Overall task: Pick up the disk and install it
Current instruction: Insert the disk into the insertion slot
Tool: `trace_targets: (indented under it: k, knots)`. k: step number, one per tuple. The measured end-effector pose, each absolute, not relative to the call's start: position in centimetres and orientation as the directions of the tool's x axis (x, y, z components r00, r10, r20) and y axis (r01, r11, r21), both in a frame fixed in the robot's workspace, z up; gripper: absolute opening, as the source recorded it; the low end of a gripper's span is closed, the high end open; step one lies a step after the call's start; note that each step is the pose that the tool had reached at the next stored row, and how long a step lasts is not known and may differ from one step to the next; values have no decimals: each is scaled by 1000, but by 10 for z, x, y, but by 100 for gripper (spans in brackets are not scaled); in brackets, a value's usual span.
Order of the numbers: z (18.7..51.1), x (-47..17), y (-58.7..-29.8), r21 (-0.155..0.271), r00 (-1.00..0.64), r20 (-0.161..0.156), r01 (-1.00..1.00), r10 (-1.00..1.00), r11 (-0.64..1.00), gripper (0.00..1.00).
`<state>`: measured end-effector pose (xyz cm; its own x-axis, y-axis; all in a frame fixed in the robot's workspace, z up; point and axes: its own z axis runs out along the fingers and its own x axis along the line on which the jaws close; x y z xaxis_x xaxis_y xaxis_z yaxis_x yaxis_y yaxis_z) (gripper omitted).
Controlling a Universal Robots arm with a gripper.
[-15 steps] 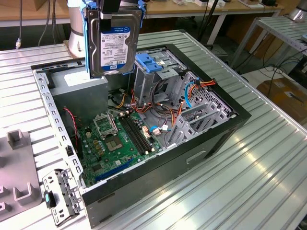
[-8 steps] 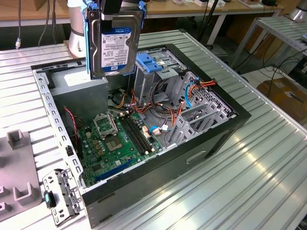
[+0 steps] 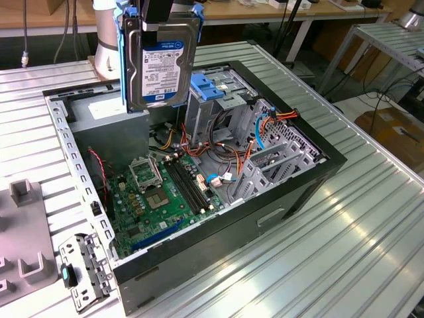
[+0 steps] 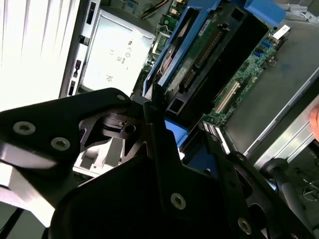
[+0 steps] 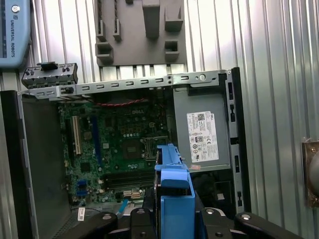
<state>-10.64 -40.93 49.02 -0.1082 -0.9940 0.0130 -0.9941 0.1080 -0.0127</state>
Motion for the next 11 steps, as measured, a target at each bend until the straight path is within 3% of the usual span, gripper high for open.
trace_targets:
  k: [11]
  knots:
    - [490, -106, -418, -13, -108, 13, -994, -994, 108, 36]
